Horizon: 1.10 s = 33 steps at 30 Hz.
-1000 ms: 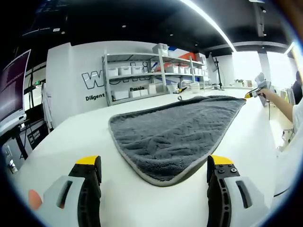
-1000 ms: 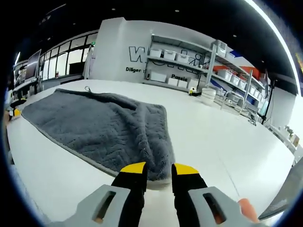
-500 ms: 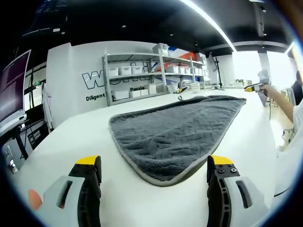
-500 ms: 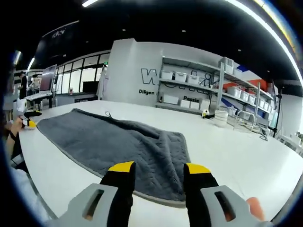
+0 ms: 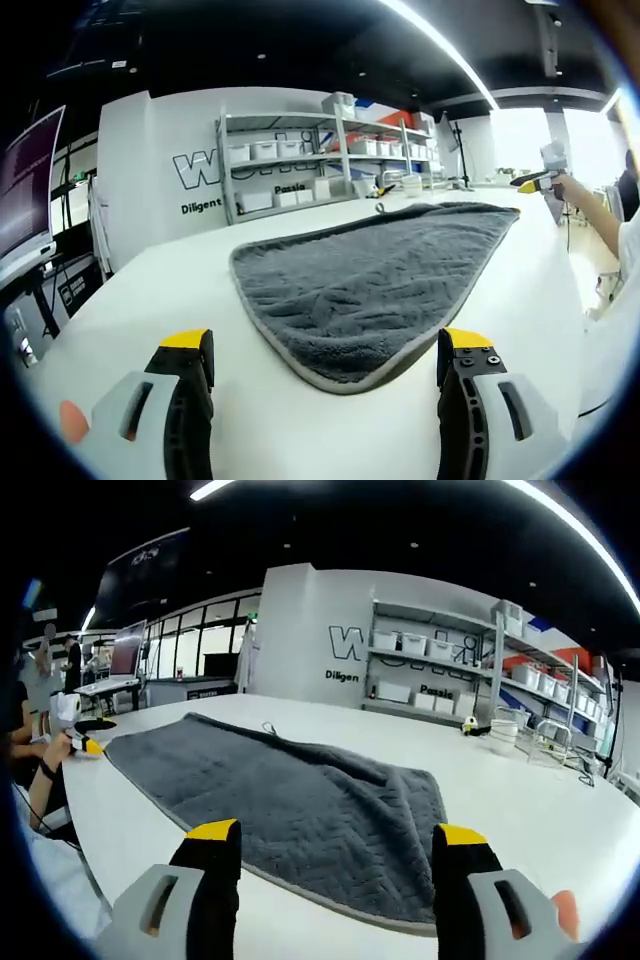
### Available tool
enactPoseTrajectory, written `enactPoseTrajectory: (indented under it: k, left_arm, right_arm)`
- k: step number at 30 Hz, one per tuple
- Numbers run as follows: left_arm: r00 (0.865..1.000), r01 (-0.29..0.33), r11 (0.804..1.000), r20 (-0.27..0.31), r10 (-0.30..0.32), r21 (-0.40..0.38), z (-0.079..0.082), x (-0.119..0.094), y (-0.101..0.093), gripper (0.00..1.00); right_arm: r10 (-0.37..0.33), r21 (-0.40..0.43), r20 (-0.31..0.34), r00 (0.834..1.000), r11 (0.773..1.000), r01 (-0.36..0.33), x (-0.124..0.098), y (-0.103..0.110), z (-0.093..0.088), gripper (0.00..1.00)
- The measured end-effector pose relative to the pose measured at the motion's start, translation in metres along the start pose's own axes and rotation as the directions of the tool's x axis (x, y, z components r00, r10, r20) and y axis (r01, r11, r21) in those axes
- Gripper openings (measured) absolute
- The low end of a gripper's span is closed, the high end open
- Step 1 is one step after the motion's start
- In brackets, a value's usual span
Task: Open the folded towel by lifting each exposed corner and separating the folded layers until the towel lies flat within the target outline without major curled edges
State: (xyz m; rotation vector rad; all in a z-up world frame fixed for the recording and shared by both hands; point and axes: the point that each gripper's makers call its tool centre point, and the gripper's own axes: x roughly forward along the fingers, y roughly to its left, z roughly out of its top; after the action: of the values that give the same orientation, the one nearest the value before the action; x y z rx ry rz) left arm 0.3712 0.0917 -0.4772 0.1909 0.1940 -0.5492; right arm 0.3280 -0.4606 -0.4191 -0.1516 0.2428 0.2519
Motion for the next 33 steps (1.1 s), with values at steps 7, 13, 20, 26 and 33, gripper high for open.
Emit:
enactPoseTrajectory:
  k: [7,13,20,26,33]
  left_arm:
    - [1.000,-0.001,1.000,0.000,0.001,0.001,0.000,0.000,0.000,0.91]
    - [1.000,0.000,1.000,0.000,0.000,0.001,0.000,0.000,0.000,0.91]
    - [1.000,-0.001,1.000,0.000,0.001,0.001,-0.001,0.000,0.000,0.91]
    - [1.000,0.000,1.000,0.000,0.000,0.001,-0.001,0.000,-0.001,0.91]
    - [1.000,0.000,1.000,0.000,0.000,0.002,-0.001,0.000,-0.001,0.91]
  right_arm:
    - [0.048,-0.026,-0.057,0.997,0.998,-0.050,0.004,0.012,-0.012,0.95]
    - [0.084,-0.031,-0.080,0.993,0.996,-0.087,0.005,0.019,-0.017,0.99]
    - [0.125,-0.039,-0.100,0.987,0.991,-0.130,0.007,0.030,-0.020,0.99]
    - [0.145,-0.044,-0.112,0.983,0.988,-0.151,0.011,0.035,-0.019,0.99]
    - [0.151,-0.069,-0.125,0.981,0.985,-0.160,0.017,0.037,-0.010,0.99]
